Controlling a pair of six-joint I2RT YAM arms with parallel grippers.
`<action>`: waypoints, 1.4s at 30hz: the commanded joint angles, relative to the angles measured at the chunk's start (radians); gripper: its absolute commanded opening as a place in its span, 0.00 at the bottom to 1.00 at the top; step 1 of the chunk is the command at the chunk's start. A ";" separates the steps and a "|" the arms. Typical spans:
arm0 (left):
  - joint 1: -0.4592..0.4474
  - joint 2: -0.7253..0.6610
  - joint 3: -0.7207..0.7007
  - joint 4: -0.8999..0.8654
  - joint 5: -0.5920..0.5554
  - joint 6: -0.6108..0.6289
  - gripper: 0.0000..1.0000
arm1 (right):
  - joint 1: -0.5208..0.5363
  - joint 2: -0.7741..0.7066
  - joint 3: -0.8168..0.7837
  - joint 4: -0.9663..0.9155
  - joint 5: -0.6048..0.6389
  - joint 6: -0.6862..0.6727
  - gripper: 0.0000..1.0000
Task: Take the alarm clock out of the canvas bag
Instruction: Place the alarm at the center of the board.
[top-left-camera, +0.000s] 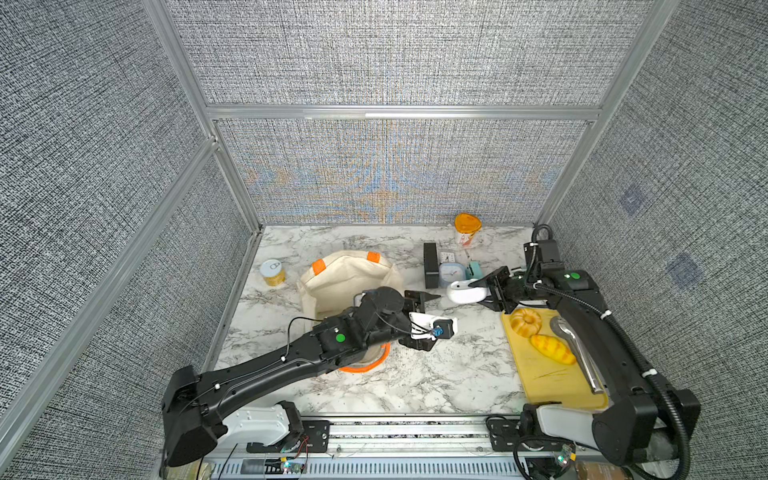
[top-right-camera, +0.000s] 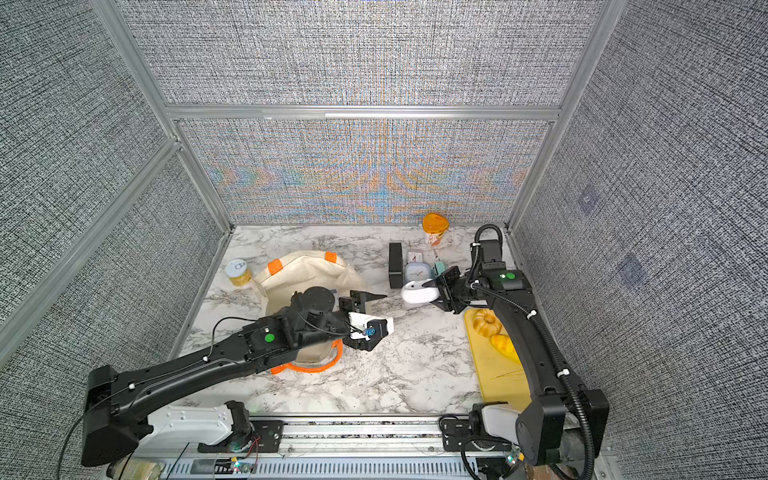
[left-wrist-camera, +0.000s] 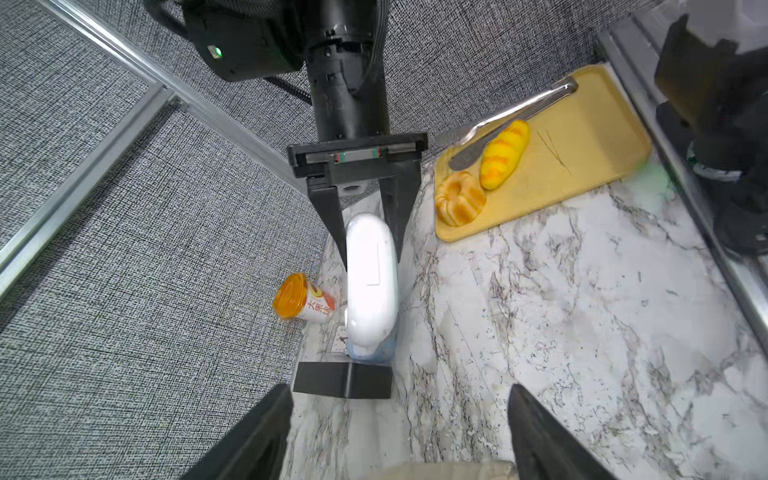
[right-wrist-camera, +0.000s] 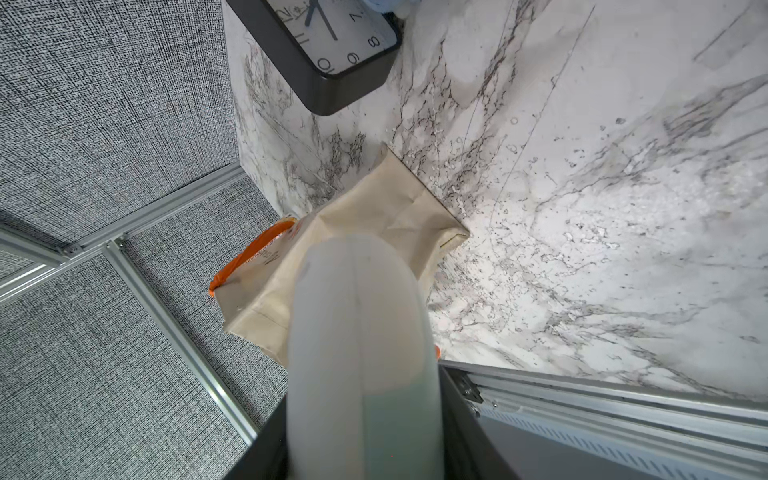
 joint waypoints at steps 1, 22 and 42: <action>-0.005 0.032 -0.019 0.230 -0.004 0.019 0.83 | 0.000 -0.027 -0.026 0.037 -0.062 0.061 0.44; 0.023 0.212 -0.044 0.418 0.097 -0.094 0.74 | -0.002 -0.175 -0.157 0.090 -0.185 0.184 0.44; 0.042 0.261 -0.044 0.458 0.077 -0.105 0.59 | -0.002 -0.184 -0.121 0.096 -0.232 0.217 0.44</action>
